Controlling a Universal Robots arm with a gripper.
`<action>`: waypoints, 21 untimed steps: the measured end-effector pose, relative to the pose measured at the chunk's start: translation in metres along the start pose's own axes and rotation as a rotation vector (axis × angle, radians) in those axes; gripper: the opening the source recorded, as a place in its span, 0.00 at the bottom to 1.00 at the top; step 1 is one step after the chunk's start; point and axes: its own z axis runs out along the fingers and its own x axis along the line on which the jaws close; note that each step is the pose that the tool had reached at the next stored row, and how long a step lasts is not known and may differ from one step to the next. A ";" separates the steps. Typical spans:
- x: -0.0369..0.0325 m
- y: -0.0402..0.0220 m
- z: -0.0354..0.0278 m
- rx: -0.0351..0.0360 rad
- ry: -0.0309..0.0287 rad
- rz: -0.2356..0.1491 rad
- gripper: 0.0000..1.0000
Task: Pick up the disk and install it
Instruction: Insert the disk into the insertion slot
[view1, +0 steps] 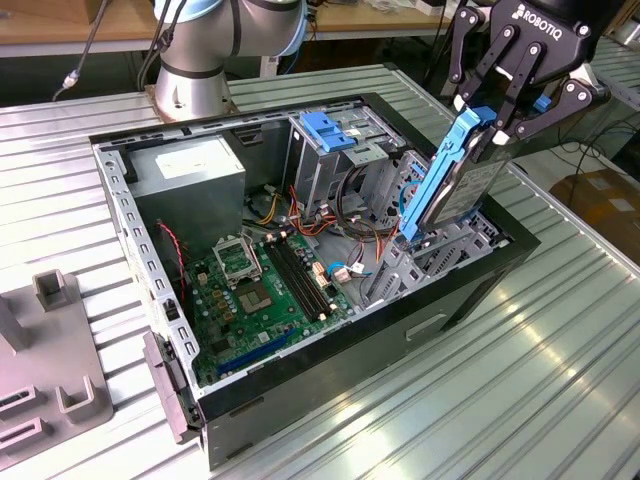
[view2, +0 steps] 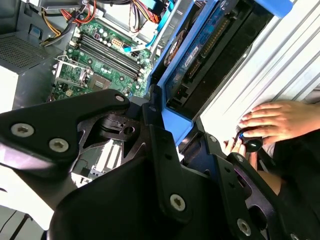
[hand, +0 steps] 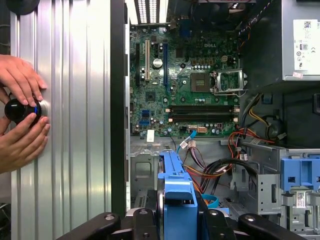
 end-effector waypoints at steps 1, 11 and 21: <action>0.0000 -0.0004 0.0009 0.0000 0.0000 0.000 0.37; -0.0005 -0.0067 0.0113 0.0000 0.0002 -0.001 0.37; -0.0014 -0.0097 0.0198 0.0000 0.0002 -0.001 0.37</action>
